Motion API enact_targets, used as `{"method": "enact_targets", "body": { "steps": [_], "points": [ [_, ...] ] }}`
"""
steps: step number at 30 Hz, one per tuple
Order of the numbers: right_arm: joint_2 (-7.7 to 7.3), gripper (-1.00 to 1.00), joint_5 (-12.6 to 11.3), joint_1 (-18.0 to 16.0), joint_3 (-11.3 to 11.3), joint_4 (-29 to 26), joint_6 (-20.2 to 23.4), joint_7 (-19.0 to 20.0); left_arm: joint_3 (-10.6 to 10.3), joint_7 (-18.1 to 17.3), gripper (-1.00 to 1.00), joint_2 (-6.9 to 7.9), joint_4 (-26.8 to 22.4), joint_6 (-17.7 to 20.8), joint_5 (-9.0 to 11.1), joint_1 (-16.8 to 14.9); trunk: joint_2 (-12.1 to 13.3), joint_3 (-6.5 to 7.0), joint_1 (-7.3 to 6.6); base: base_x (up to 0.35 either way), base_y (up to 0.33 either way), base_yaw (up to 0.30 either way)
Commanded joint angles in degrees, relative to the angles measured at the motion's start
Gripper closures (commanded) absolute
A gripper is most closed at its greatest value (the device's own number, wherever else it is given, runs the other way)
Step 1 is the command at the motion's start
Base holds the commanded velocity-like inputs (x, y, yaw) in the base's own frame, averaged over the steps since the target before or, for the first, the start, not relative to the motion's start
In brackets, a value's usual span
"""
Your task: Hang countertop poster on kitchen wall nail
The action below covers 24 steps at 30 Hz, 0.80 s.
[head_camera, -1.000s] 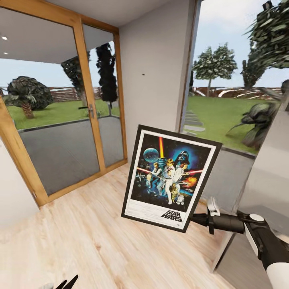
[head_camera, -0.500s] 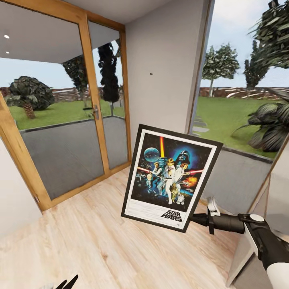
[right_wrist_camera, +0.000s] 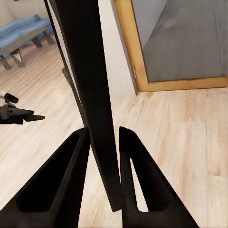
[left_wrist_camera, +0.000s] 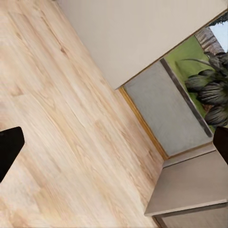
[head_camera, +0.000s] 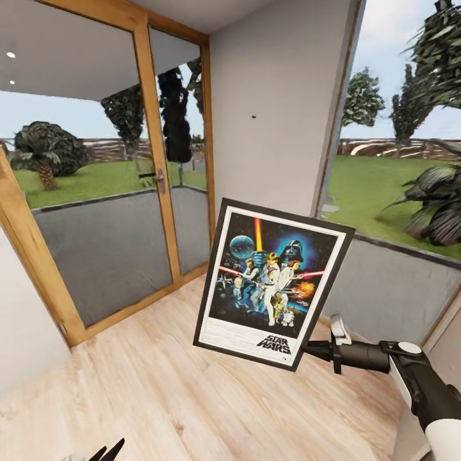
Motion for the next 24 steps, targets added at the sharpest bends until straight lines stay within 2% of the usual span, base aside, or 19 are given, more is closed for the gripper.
{"method": "enact_targets", "body": {
  "steps": [1, 24],
  "points": [
    [0.02, 1.00, 0.14, -0.06, -0.12, -0.05, 0.73, 0.39, -0.48, -0.06, -1.00, 0.01, 0.00, -0.31, 0.39, -0.04, -0.13, -0.13, 0.06, 0.244, 0.266, 0.000],
    [0.02, 1.00, 0.14, -0.05, -0.12, -0.02, 0.73, 0.31, -0.48, -0.06, -1.00, 0.01, 0.00, -0.31, 0.43, -0.04, -0.13, -0.13, 0.06, 0.244, 0.274, 0.000]
  ]
}}
